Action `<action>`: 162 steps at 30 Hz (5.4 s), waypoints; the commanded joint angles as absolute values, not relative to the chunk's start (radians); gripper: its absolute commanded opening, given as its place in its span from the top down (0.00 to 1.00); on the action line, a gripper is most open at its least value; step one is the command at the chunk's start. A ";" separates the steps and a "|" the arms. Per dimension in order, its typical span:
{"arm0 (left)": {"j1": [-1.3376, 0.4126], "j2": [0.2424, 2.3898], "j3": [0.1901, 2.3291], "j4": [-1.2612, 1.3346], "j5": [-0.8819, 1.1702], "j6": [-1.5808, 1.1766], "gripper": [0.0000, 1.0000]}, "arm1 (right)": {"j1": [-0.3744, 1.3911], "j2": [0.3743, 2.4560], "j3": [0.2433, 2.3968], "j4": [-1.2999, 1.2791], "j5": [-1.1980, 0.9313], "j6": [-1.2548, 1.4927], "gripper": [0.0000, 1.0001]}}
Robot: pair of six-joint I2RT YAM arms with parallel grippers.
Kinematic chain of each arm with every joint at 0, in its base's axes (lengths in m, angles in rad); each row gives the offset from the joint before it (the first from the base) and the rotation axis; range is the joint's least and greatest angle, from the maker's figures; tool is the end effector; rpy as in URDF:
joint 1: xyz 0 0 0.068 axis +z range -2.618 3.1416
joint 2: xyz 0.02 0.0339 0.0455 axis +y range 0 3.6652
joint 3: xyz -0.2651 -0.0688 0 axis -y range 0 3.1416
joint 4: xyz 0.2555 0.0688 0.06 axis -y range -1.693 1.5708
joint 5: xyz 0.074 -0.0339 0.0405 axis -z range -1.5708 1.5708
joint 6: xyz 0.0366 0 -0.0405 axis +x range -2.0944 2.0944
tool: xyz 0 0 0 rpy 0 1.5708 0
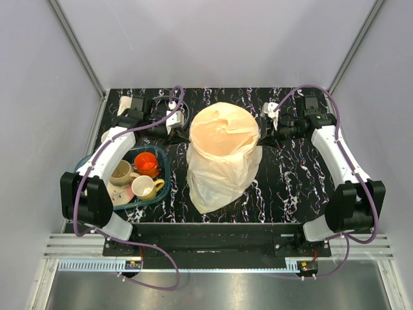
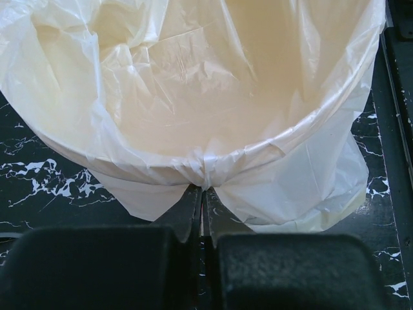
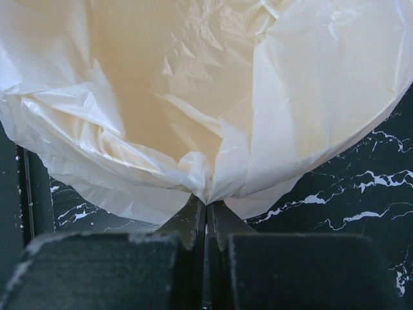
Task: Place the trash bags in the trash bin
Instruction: Adjust the trash bag in the trash bin.
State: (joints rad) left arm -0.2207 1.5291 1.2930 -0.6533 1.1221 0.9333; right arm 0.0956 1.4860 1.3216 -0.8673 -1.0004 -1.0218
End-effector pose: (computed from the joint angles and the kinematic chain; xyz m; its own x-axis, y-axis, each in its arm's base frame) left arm 0.3128 -0.1040 0.3071 0.0702 0.3415 -0.9373 0.9951 0.0413 0.0896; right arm 0.3032 0.0600 0.3146 -0.0349 -0.4661 -0.8841 -0.9801 0.1891 -0.0610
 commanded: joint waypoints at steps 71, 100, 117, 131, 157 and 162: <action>-0.040 1.144 0.983 -0.232 0.884 0.282 0.45 | 0.552 2.072 1.646 -1.121 -0.402 -1.134 0.44; -0.040 1.160 0.996 -0.249 0.946 0.259 0.46 | 0.551 1.694 1.620 -1.177 -0.371 -1.663 0.40; -0.043 1.121 1.009 -0.262 0.954 0.250 0.46 | 0.523 1.681 1.965 -1.108 -0.419 -0.888 0.36; -0.044 1.081 0.951 -0.250 0.946 0.219 0.46 | 0.525 1.718 1.697 -1.335 -0.364 -0.917 0.45; -0.043 1.132 1.000 -0.244 0.937 0.227 0.44 | 0.548 1.861 1.267 -0.778 -0.213 -1.186 0.17; -0.043 1.126 1.012 -0.247 0.936 0.216 0.44 | 0.548 1.786 1.331 -0.765 -0.224 -1.125 0.12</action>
State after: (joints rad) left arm -0.0463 1.1332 0.9588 -0.2783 0.9371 0.2306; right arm 0.5385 1.8713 1.2736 -0.8238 -0.2428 -1.1435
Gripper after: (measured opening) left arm 0.562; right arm 0.866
